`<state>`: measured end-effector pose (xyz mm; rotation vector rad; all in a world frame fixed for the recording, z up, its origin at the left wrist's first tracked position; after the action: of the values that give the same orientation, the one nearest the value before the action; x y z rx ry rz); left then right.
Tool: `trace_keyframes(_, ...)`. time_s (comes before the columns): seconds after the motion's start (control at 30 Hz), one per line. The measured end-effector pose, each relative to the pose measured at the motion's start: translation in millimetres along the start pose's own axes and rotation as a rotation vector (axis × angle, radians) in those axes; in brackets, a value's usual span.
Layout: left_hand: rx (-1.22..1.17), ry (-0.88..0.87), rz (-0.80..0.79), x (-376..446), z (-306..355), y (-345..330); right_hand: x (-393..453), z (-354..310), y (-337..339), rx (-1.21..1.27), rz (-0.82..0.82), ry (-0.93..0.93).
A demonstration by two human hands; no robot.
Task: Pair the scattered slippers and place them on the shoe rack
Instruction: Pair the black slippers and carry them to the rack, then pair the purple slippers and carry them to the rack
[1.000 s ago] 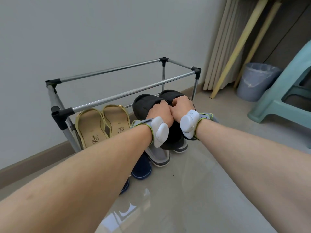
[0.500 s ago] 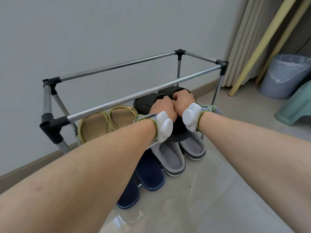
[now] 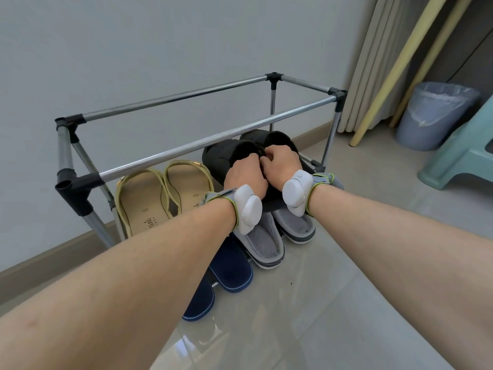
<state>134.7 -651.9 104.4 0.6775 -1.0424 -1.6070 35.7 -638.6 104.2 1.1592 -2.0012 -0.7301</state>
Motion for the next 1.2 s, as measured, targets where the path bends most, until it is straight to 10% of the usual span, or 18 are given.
trace_keyframes(0.43, -0.11, -0.135, 0.023, -90.6, 47.9, 25.3, -116.2, 14.5, 114.9, 0.054, 0.355, -0.095)
trace_keyframes(1.2, -0.013, -0.935, -0.633, -452.3, 381.5, -167.4, -524.7, 201.9, 360.1, -0.24, 0.458, -0.906)
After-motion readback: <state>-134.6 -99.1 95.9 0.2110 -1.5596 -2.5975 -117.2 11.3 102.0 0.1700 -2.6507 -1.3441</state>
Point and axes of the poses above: each hand's wrist, its own x-axis towards the middle knuckle, its own y-axis out of the back of the hand, z = x × y, the point moved 8 cm from there along x, towards the middle knuckle, and after that the axes turned 10 degrees about y, right-handed, at the moved point
